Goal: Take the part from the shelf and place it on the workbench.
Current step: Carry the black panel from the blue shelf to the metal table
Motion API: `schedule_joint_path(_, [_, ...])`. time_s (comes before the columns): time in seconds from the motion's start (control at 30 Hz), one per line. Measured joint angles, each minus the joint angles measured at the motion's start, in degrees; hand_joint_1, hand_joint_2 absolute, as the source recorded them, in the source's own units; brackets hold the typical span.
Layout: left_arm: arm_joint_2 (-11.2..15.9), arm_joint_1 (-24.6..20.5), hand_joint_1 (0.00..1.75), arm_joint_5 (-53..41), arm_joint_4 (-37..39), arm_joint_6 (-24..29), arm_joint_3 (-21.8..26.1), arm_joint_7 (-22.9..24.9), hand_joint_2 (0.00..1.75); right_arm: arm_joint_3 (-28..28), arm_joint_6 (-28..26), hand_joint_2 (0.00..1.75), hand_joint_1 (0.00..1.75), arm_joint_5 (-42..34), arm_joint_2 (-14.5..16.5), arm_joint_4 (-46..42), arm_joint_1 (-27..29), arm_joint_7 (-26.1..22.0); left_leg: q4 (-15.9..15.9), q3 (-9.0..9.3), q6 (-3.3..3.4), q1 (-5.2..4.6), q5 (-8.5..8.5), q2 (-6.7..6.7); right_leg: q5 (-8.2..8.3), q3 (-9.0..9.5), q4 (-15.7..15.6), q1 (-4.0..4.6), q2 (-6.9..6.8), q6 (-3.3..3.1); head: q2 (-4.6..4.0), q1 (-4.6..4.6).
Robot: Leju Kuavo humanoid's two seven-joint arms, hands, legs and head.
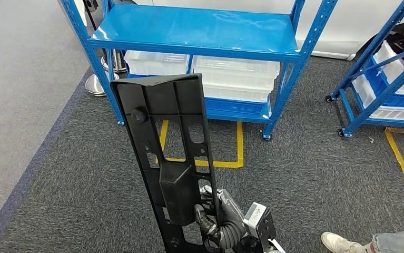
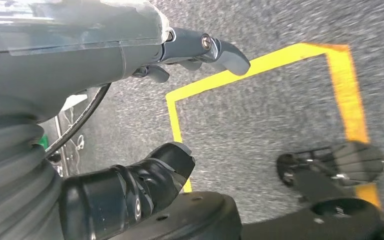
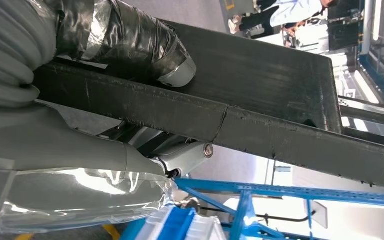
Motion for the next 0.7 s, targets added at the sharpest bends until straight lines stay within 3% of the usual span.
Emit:
schedule_joint_path(0.03, [0.0,0.0,0.0,0.0,0.0,0.0,0.0,0.0,1.75,0.0,0.0,1.75,1.75,0.0,0.0,0.0,0.0,0.0,0.5,-1.3,-0.14,-0.02,0.62,0.0,1.68,2.06,-1.2,0.01,0.01,-0.13,0.0,0.0])
schedule_joint_path(0.07, [0.0,0.0,0.0,0.0,0.0,0.0,0.0,-0.1,1.75,0.0,0.0,1.75,1.75,0.0,0.0,0.0,-0.1,0.0,1.0,-2.45,-0.31,-0.03,1.14,-0.03,2.34,5.22,-4.4,0.04,0.02,-0.36,0.0,-0.01])
schedule_joint_path(0.13, [0.1,0.0,0.0,-0.1,0.0,0.0,0.0,-0.2,1.75,0.0,0.0,1.75,1.75,0.0,0.0,0.0,-0.3,0.0,2.1,-4.06,-0.81,-0.15,2.04,-0.14,0.33,12.02,-13.4,0.33,0.03,-0.82,0.0,-0.03])
schedule_joint_path(0.17, [0.1,0.0,0.0,-0.1,0.0,0.0,0.0,-0.3,1.75,0.0,0.0,1.75,1.75,0.0,0.0,0.0,-0.4,-0.1,2.3,-4.48,-1.13,-0.15,2.57,-0.17,-1.01,14.08,-16.6,0.54,0.05,-1.03,0.0,-0.03])
schedule_joint_path(0.2, [0.1,0.0,0.0,-0.1,0.0,0.0,0.0,-0.3,1.75,0.0,0.0,1.75,1.75,0.0,0.0,0.0,-0.5,-0.1,2.3,-4.75,-1.49,-0.12,3.16,-0.18,-1.62,14.85,-18.4,0.78,0.06,-1.24,0.0,-0.03])
schedule_joint_path(0.27, [0.1,0.2,0.0,-0.2,0.0,0.0,0.1,-0.3,1.75,0.0,0.0,1.75,1.75,-0.1,0.0,0.0,-0.5,-0.1,2.3,-5.29,-2.19,0.06,3.53,-0.32,-0.61,13.98,-19.0,0.7,-0.06,-1.97,0.0,0.01])
schedule_joint_path(0.3, [0.2,0.3,0.0,-0.2,0.0,0.0,0.1,-0.3,1.75,0.0,0.1,1.75,1.75,-0.1,0.0,0.0,-0.5,-0.1,3.2,-5.77,-2.5,0.14,2.07,-0.46,0.17,13.26,-19.1,0.59,-0.16,-2.49,0.0,0.01])
schedule_joint_path(0.4, [0.2,0.5,0.0,-0.2,0.0,0.0,0.1,-0.2,1.75,0.0,0.1,1.75,1.75,-0.3,0.0,0.0,-0.5,-0.1,11.5,-7.73,-3.19,0.41,-6.84,-0.69,2.59,10.42,-19.1,0.5,-0.34,-3.3,0.0,-0.03])
schedule_joint_path(0.43, [0.1,0.5,0.0,-0.1,0.0,0.1,0.1,-0.1,1.75,0.0,0.1,1.75,1.75,-0.4,0.0,0.0,-0.4,-0.1,14.8,-8.05,-3.35,0.49,-8.48,-0.68,3.35,9.4,-19.0,0.53,-0.35,-3.26,0.0,-0.03])
schedule_joint_path(0.47, [0.1,0.5,0.0,-0.2,0.0,0.1,0.1,-0.1,1.75,0.0,0.1,1.75,1.75,-0.4,0.0,0.0,-0.4,-0.1,17.3,-7.9,-3.47,0.57,-8.37,-0.68,4.06,8.31,-18.9,0.56,-0.36,-3.2,0.0,-0.03])
schedule_joint_path(0.5, [0.1,0.5,0.0,-0.2,0.0,0.2,0.1,-0.1,1.75,0.0,0.1,1.75,1.75,-0.4,0.0,0.0,-0.4,-0.1,18.4,-7.19,-3.52,0.64,-6.76,-0.68,4.74,7.21,-18.7,0.57,-0.37,-3.09,0.0,-0.03])
schedule_joint_path(0.57, [0.1,0.5,0.0,-0.3,0.0,0.3,0.1,-0.1,1.75,0.0,0.1,1.75,1.75,-0.4,0.0,0.0,-0.3,-0.1,15.7,-3.35,-3.41,0.71,-2.7,-0.7,5.99,5.14,-18.3,0.55,-0.35,-2.76,0.0,-0.04])
schedule_joint_path(0.6, [0.1,0.4,0.0,-0.3,0.0,0.3,0.1,-0.1,1.75,0.0,0.1,1.75,1.75,-0.4,0.0,0.0,-0.2,-0.1,11.5,0.15,-3.21,0.62,-2.53,-0.73,6.5,4.38,-17.9,0.62,-0.32,-2.53,0.0,-0.05])
schedule_joint_path(0.67, [0.1,0.3,0.0,-0.4,0.0,0.3,0.1,-0.1,1.75,0.0,0.1,1.75,1.75,-0.4,0.0,-0.1,-0.2,-0.2,2.7,6.24,-2.56,0.41,-5.32,-0.78,7.37,3.57,-17.3,0.77,-0.34,-1.94,0.0,-0.03])
schedule_joint_path(0.7, [0.1,0.2,0.0,-0.5,0.0,0.3,0.1,-0.1,1.75,0.0,0.1,1.75,1.75,-0.4,0.0,-0.1,-0.2,-0.2,0.0,7.87,-2.18,0.26,-6.62,-0.79,7.81,3.42,-17.2,0.79,-0.38,-1.58,0.0,-0.02])
